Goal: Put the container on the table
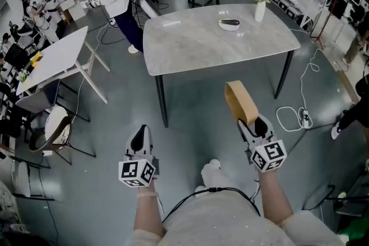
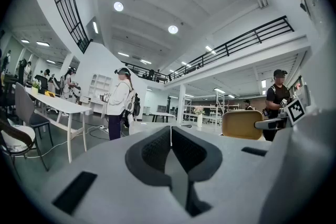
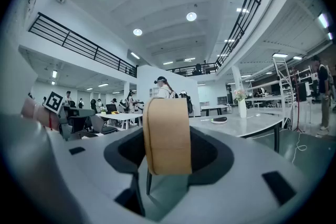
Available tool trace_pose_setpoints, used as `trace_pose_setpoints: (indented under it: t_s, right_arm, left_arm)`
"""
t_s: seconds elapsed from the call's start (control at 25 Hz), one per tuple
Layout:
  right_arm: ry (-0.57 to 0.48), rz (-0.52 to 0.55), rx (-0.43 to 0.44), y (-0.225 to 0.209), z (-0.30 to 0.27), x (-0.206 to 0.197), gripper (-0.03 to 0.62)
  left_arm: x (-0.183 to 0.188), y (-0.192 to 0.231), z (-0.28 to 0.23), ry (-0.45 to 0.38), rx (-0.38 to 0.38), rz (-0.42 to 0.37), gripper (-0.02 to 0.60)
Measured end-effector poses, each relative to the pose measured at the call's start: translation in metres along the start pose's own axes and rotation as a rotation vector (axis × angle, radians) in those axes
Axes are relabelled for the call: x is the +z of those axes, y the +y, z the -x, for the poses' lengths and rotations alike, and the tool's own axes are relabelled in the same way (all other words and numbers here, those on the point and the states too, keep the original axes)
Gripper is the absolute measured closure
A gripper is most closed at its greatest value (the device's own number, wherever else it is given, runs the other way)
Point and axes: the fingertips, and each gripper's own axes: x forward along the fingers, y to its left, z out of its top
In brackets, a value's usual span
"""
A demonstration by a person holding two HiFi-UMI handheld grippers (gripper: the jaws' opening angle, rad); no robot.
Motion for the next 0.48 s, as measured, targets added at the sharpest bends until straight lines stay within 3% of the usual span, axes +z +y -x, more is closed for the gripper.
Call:
trace_pose_setpoints:
  t_s: [0.48]
  right_arm:
    - [0.016,-0.019,0.002,-0.0016,-0.005,-0.009,0.364]
  left_arm:
    - [-0.0059,0.0009,-0.0093,0.029,0.006,-0.015,0.571]
